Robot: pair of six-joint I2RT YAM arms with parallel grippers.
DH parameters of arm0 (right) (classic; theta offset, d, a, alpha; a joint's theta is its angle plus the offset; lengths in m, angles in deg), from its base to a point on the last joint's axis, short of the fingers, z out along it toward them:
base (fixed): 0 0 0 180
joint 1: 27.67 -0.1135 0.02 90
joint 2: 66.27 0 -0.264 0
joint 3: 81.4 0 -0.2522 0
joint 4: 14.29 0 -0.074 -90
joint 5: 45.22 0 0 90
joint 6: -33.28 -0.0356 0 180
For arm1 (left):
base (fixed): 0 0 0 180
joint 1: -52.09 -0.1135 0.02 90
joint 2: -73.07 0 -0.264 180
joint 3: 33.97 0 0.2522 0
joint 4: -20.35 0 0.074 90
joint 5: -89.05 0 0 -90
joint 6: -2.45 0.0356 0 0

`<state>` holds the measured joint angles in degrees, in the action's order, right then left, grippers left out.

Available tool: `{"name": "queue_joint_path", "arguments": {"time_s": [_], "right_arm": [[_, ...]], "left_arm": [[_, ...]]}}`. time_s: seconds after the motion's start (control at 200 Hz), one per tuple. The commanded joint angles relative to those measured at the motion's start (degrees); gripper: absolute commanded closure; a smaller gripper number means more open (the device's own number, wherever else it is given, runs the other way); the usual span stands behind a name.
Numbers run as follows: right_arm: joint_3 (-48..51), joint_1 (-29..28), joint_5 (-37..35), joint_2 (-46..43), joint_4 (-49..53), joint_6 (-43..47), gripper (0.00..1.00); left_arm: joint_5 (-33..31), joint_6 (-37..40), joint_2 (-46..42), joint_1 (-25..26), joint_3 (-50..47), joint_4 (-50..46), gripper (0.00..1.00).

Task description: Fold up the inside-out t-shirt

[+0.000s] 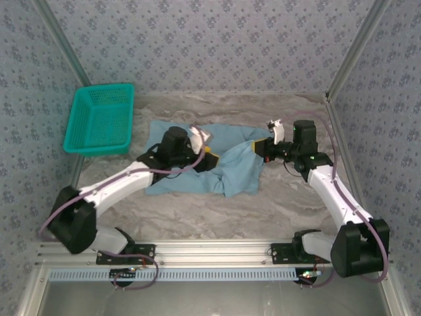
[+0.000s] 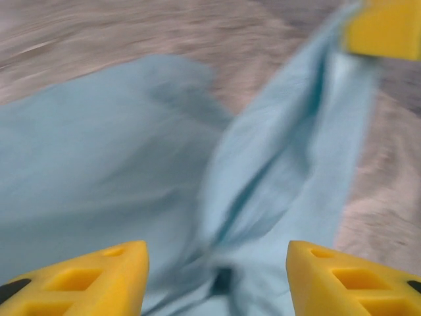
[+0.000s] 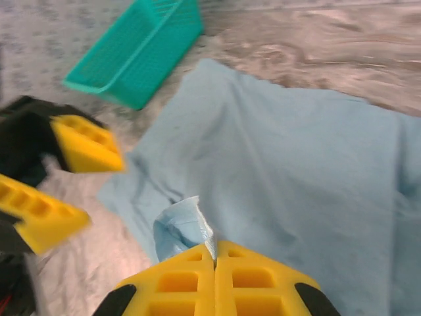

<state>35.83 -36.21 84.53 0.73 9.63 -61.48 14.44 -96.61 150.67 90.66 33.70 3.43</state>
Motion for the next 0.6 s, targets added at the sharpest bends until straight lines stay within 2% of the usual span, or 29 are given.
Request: {"name": "queue_joint_path", "arguments": {"time_s": [0.0,0.095,0.22,0.385,0.465,0.595], "right_arm": [[-1.51,-0.29,-11.12,-2.17,3.32,-3.65,1.00],[-1.17,-0.49,-14.16,-2.92,2.94,-3.94,1.00],[-0.91,-0.47,-14.98,-2.95,1.74,-4.15,1.00],[-0.94,-0.44,-14.52,-1.76,1.27,-3.93,1.00],[-0.92,-0.45,-14.26,-1.52,1.30,-3.93,1.00],[-0.82,-0.47,-14.13,-1.57,1.17,-3.83,1.00]], "left_arm": [[-20.27,-12.54,-6.13,-3.56,-2.18,-19.34,0.43],[-22.70,-19.62,-11.20,-8.22,-6.81,-28.79,0.43],[-22.32,-23.44,-16.09,-15.47,-13.39,-32.50,0.43],[-12.97,-23.91,-12.62,-25.08,-17.14,-26.60,0.43],[-10.39,-23.04,-8.33,-26.98,-16.89,-23.60,0.43],[-10.49,-20.74,-2.70,-28.46,-15.53,-20.06,0.43]]}}
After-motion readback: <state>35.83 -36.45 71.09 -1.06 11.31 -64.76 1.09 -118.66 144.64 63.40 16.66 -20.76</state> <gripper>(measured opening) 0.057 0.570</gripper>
